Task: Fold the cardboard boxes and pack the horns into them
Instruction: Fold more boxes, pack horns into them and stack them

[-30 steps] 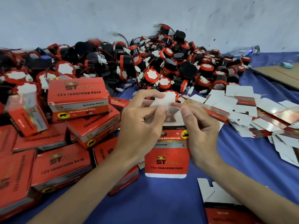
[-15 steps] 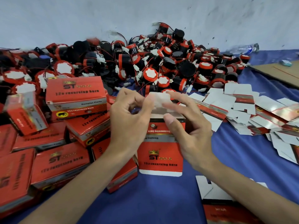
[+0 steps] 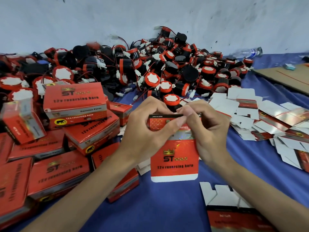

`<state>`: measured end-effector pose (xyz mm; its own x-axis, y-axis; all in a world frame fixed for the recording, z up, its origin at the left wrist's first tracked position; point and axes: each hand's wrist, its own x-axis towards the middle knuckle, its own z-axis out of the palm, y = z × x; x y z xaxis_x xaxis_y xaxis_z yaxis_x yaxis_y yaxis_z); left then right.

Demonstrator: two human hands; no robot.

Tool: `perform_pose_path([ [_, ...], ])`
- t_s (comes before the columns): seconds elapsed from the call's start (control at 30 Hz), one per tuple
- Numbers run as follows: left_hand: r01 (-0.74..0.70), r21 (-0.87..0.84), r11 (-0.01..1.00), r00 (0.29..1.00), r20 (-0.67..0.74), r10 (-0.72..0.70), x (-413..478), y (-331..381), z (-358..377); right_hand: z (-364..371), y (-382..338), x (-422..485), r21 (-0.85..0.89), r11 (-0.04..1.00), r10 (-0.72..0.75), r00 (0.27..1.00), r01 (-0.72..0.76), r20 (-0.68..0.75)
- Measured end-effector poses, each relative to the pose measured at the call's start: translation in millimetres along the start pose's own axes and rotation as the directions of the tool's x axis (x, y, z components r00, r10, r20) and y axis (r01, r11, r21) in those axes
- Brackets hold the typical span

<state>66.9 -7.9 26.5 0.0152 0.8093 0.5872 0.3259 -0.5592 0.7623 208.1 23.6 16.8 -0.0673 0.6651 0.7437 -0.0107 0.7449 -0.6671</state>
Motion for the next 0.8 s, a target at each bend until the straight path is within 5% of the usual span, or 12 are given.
perform_pose_path([
  [0.2, 0.060, -0.002, 0.998, 0.998, -0.034, -0.060, -0.1, -2.7, -4.6, 1.6, 7.3, -3.2, -0.015, 0.999, 0.052, 0.994, -0.051, 0.094],
  [0.27, 0.210, -0.204, 0.956, 0.974, -0.044, -0.223, -1.6, 1.6, -5.9, -2.2, 9.6, 0.1, 0.123, 0.985, 0.087, 0.967, -0.119, 0.238],
  [0.37, 0.494, -0.505, 0.708, 0.807, -0.036, -0.589, 6.7, -1.6, -8.5, -12.7, 16.8, 0.2, 0.187, 0.956, 0.084, 0.822, -0.226, 0.564],
  [0.5, 0.558, -0.614, 0.558, 0.726, 0.036, -0.686, 1.4, -21.3, -29.2, -20.2, 18.7, 7.2, -0.090, 0.994, 0.103, 0.723, -0.057, 0.684],
  [0.57, 0.610, -0.554, 0.566, 0.730, 0.116, -0.674, 1.4, -16.8, -30.5, -24.4, 19.9, 14.3, -0.125, 0.991, 0.051, 0.698, 0.055, 0.714],
  [0.6, 0.595, -0.544, 0.592, 0.763, 0.151, -0.628, 2.9, -10.3, -27.5, -25.2, 20.5, 16.6, -0.136, 0.988, 0.043, 0.705, 0.077, 0.708],
  [0.7, 0.621, -0.638, 0.456, 0.705, 0.199, -0.681, 13.5, -4.0, -11.2, -16.7, 21.9, 8.9, -0.112, 0.992, 0.097, 0.869, -0.049, 0.485],
  [0.8, 0.559, -0.592, 0.580, 0.807, 0.227, -0.545, 6.5, -3.9, -9.6, -4.9, 21.1, 4.1, 0.005, 0.969, 0.238, 0.942, -0.247, 0.237],
])
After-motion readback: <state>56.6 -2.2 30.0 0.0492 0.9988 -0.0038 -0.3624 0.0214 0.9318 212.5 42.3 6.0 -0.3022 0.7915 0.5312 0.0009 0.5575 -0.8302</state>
